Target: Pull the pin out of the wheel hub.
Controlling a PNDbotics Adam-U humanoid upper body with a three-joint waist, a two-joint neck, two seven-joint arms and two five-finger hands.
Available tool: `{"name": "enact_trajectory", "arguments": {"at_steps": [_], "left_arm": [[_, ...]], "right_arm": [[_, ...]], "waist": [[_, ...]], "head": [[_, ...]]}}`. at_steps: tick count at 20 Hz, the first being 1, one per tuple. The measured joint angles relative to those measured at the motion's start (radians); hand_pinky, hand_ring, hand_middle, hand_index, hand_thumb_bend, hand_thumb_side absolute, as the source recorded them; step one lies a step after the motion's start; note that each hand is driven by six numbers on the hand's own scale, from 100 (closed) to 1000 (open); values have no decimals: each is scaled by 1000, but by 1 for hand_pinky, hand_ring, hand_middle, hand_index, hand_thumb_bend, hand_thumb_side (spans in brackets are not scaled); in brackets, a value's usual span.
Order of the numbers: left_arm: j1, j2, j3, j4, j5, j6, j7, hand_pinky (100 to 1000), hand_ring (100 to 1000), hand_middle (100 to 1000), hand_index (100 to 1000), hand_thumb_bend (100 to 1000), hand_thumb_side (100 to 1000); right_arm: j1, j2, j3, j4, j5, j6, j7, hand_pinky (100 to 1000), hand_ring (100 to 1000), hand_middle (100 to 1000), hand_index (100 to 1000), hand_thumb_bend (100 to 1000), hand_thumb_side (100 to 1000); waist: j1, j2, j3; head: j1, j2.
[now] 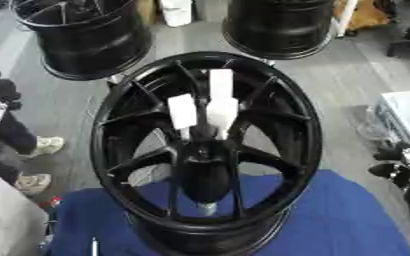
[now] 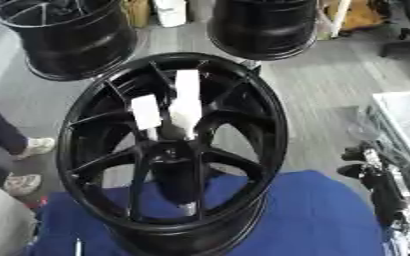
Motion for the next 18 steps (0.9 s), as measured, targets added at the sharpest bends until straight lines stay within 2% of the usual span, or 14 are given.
{"name": "enact_trajectory", "arguments": {"at_steps": [3,6,13,16,18], "left_arm": [[-44,69,-67,-35,-40,-38,-40,727,685,696,800,605,420],[-117,142,-142,-19,-86,-82,-87,734,680,689,796,619,411],[-312,336,-342,125,-207,-203,-208,754,694,693,792,617,297],[-388,416,-423,153,-257,-253,-258,760,669,683,790,606,244],[-410,471,-479,152,-292,-287,-292,762,672,684,789,608,233]], "right_arm": [[0,-14,0,0,7,0,0,706,552,601,672,100,790],[1,-28,1,0,14,1,1,706,552,601,672,100,792],[3,-40,14,6,17,2,13,706,552,601,672,100,792],[-1,-40,18,6,17,2,13,706,552,601,672,100,793],[-1,-40,19,6,17,2,16,706,552,601,672,100,793]], "waist": [[23,-5,-8],[38,-11,-14],[42,-14,-44],[41,-14,-49],[40,-13,-53]], "head": [[-1,0],[-1,0],[8,7],[9,7],[9,7]]}}
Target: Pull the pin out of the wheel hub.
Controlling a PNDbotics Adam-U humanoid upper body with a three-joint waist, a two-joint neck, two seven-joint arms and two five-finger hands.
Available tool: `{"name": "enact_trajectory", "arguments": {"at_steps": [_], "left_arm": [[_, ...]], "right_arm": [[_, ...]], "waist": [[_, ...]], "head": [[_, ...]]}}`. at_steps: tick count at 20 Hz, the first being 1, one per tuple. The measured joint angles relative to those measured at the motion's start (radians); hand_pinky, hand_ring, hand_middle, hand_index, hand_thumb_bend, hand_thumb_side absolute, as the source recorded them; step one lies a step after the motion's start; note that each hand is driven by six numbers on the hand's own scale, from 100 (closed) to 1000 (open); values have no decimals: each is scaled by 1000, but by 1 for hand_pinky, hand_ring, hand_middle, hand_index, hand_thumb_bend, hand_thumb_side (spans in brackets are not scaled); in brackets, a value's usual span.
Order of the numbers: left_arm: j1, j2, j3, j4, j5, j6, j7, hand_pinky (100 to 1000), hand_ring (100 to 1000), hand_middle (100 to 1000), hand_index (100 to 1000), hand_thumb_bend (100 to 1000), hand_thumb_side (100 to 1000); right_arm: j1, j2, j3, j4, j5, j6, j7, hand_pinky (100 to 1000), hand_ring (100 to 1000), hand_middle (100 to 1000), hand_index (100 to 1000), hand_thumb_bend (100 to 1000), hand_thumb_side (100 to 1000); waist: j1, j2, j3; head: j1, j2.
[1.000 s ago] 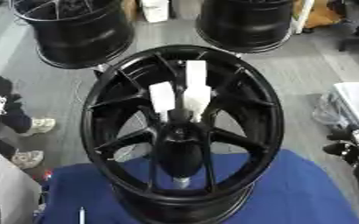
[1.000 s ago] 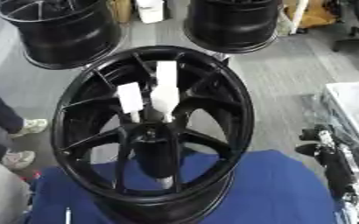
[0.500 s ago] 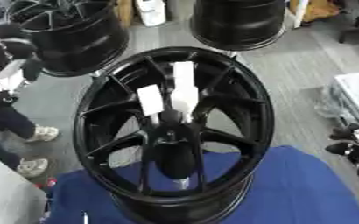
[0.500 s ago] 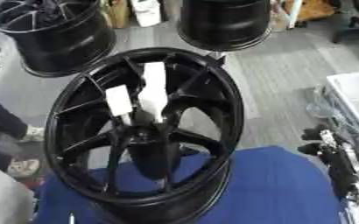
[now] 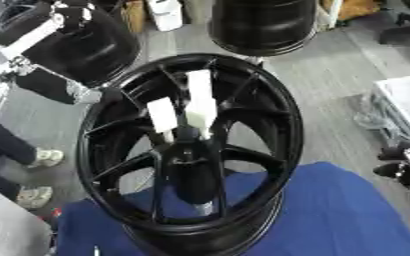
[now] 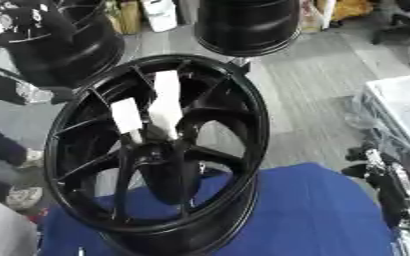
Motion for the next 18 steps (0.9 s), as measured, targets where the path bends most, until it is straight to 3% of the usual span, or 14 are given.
{"name": "enact_trajectory", "arguments": {"at_steps": [4,9,13,18], "left_arm": [[-5,112,-114,-32,-28,-69,-69,765,672,677,781,578,168],[-27,228,-245,-66,13,-150,-150,770,688,692,776,550,100],[-78,234,-305,-35,25,-199,-199,776,705,716,780,541,100],[-148,187,-308,54,0,-197,-201,778,714,723,782,537,100]], "right_arm": [[-1,1,2,0,0,0,6,706,552,601,672,100,793],[-4,2,6,0,0,0,7,707,552,601,672,100,793],[-4,6,6,0,0,-1,8,707,552,601,672,100,792],[-2,9,6,0,0,-1,8,707,552,601,672,100,792]], "waist": [[-7,4,-4],[-14,4,-5],[-18,4,0],[-19,4,5]], "head": [[1,-1],[1,-9],[-4,-9],[-8,-9]]}}
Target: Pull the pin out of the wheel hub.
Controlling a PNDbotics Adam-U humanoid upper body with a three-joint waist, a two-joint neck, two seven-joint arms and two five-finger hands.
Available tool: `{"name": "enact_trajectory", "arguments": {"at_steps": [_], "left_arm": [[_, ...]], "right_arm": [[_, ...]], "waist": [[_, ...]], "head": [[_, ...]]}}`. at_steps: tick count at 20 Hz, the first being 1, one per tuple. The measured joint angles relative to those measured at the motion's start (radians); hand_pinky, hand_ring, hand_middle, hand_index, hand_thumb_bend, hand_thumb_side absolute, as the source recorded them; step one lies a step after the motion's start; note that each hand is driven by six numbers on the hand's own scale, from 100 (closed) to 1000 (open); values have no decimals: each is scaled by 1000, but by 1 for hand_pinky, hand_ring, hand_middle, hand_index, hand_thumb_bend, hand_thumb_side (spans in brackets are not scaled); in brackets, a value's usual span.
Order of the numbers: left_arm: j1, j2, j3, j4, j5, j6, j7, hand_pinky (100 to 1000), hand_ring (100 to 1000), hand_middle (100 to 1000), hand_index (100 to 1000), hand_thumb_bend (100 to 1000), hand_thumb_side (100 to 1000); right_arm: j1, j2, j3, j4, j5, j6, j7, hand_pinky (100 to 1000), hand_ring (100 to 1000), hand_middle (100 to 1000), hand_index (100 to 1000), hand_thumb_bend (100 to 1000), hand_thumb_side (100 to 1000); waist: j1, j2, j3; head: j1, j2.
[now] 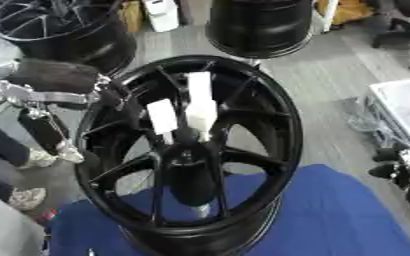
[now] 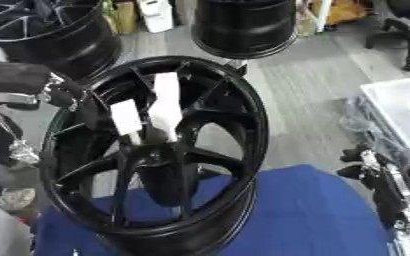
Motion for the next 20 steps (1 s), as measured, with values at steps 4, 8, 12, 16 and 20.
{"name": "enact_trajectory", "arguments": {"at_steps": [4,8,12,16,20], "left_arm": [[-60,-66,15,78,-16,19,-19,777,711,720,779,513,100],[-112,-137,21,146,-10,46,-46,777,707,717,777,542,100],[-147,-196,10,190,-7,55,-55,776,702,708,771,535,100],[-164,-247,-22,220,-16,50,-50,775,693,697,762,526,100],[-167,-272,-37,244,-34,43,-43,771,665,661,734,507,100]], "right_arm": [[3,0,0,0,0,0,0,707,552,601,672,100,792],[3,1,0,0,0,-1,1,707,552,600,672,100,792],[2,3,1,0,0,-1,3,707,552,600,672,100,793],[1,9,4,0,0,1,6,707,552,600,672,100,793],[-3,9,6,0,-1,2,7,707,552,600,672,100,794]], "waist": [[-1,0,2],[-5,0,0],[-6,0,-9],[-6,0,-16],[-6,0,-18]], "head": [[-4,0],[-4,0],[-1,0],[5,0],[5,0]]}}
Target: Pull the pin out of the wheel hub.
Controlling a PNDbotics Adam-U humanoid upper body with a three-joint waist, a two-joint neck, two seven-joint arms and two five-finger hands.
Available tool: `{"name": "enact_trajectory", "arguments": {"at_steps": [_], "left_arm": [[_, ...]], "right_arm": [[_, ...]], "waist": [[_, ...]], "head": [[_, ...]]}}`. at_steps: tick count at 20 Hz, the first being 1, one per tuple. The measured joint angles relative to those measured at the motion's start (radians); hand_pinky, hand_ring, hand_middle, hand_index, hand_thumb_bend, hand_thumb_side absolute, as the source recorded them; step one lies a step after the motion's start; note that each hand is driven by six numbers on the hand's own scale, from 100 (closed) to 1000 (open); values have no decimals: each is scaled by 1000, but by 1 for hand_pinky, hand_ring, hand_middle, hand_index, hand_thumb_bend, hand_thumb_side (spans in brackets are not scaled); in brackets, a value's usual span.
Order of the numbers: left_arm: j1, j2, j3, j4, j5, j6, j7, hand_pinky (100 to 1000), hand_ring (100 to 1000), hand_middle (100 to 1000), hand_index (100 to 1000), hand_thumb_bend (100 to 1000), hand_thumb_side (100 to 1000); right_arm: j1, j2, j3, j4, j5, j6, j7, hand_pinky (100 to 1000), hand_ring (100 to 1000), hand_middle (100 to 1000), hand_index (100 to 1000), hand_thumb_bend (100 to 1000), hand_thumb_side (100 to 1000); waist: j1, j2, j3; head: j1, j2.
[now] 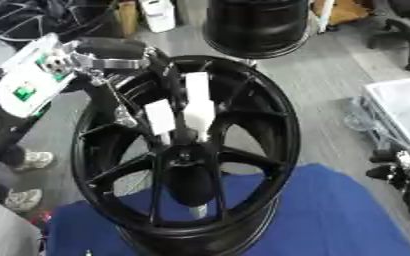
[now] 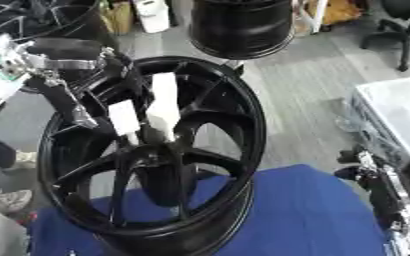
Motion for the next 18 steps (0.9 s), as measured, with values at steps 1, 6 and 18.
{"name": "enact_trajectory", "arguments": {"at_steps": [1,6,18], "left_arm": [[0,0,-4,4,-5,-2,2,771,665,661,734,507,100],[0,-8,-35,23,-55,-15,15,765,629,611,692,483,100],[1,-16,-43,60,-75,-32,32,698,437,350,443,357,100]], "right_arm": [[-1,0,0,0,0,0,0,707,552,600,672,100,794],[-3,0,0,0,0,0,1,707,551,600,672,100,794],[-3,0,0,0,0,-1,2,707,551,599,672,100,794]], "waist": [[0,0,-2],[1,1,-4],[0,1,-4]], "head": [[0,0],[0,0],[-2,-1]]}}
